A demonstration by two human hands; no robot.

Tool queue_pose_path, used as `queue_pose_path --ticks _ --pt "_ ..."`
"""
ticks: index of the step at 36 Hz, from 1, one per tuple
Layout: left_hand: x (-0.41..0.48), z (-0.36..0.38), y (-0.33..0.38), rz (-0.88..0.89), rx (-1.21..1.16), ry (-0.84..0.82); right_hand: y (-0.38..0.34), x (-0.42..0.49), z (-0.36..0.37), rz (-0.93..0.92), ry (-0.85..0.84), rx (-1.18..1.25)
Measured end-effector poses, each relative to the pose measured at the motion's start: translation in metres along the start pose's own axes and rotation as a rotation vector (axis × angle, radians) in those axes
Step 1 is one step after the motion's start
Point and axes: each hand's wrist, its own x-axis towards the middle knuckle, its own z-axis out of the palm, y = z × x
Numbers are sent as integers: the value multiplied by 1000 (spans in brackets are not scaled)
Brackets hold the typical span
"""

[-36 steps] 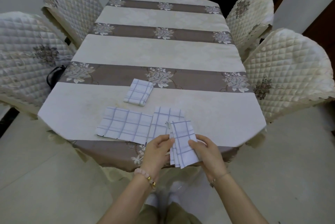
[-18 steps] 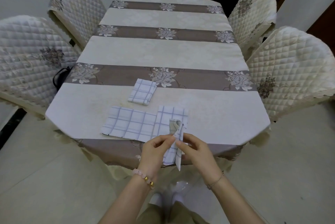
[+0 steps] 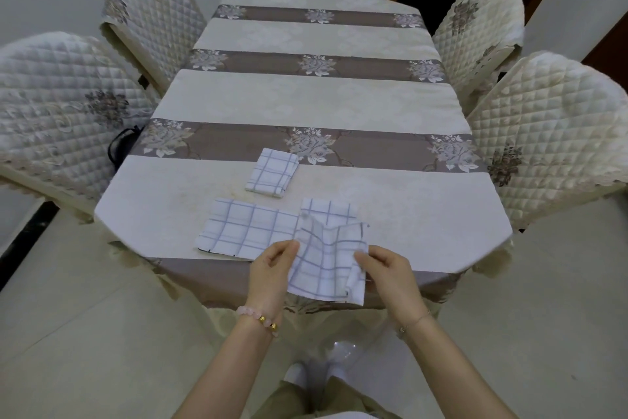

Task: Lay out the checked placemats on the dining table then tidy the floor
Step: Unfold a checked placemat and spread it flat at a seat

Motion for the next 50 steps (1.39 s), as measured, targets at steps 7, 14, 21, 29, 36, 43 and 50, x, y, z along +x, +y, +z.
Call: queue_pose_path --ticks 7,14,21,29,36,43,50 --pt "8 -14 8 181 140 161 -6 2 -15 114 10 230" --pt "-30 8 16 339 474 -335 -10 -1 -7 122 -15 378" --pt "-40 24 3 356 439 -375 -17 -8 1 90 -133 482" --pt "-37 24 8 322 325 -361 -20 -21 5 30 -221 371" --pt "-42 27 7 247 255 -327 -20 -28 6 30 -208 394" --pt "-45 29 11 162 135 -328 -16 -26 7 43 -143 405" --pt "-49 26 10 156 171 -327 -13 -26 8 61 -123 358"
